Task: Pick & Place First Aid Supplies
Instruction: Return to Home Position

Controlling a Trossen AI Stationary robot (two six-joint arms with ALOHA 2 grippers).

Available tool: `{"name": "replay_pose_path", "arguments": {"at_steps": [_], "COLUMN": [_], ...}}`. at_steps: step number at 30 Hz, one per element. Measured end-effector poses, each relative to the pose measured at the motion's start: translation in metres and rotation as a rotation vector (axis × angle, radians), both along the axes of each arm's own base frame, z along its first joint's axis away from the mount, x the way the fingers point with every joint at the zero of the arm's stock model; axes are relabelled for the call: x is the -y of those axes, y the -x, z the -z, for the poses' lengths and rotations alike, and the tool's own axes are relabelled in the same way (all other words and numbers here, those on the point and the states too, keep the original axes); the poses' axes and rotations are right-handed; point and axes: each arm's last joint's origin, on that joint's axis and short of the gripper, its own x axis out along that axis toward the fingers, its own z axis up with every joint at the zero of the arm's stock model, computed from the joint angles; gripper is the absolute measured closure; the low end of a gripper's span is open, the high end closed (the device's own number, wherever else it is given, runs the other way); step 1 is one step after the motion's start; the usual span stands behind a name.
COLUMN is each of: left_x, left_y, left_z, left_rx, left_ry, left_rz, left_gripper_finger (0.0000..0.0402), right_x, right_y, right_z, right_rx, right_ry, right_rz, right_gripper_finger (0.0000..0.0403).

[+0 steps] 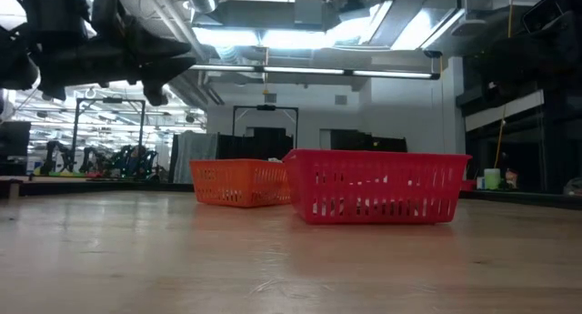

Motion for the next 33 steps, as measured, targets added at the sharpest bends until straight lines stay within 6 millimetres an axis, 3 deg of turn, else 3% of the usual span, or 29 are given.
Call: {"name": "replay_pose_path", "arguments": {"at_steps": [8,14,25,33], "left_x": [-0.004,-0.002,0.022,0.042], "left_y": [0.009,0.017,0.02,0.016], "left_z": [-0.002,-0.005,-0.013,-0.006], "left_rx": [-0.007,-0.002,-0.074,-0.147], "left_ry": [0.01,0.032,0.038,0.062], "left_rz": [-0.026,-0.139,-0.249,-0.281], "left_gripper_finger": [0.0275,0.0275,0.0275,0.0275], "right_x": [0.0,0.0,0.0,0.0], "right_y": [0.0,0.0,0.0,0.0], "right_z": [0.0,0.0,0.0,0.0], "right_rx": [0.0,0.0,0.0,0.0], "right_ry": [0.0,0.0,0.0,0.0], "right_rz": [0.0,0.0,0.0,0.0], "right_gripper_finger": [0.024,0.024,0.024,0.024]}}
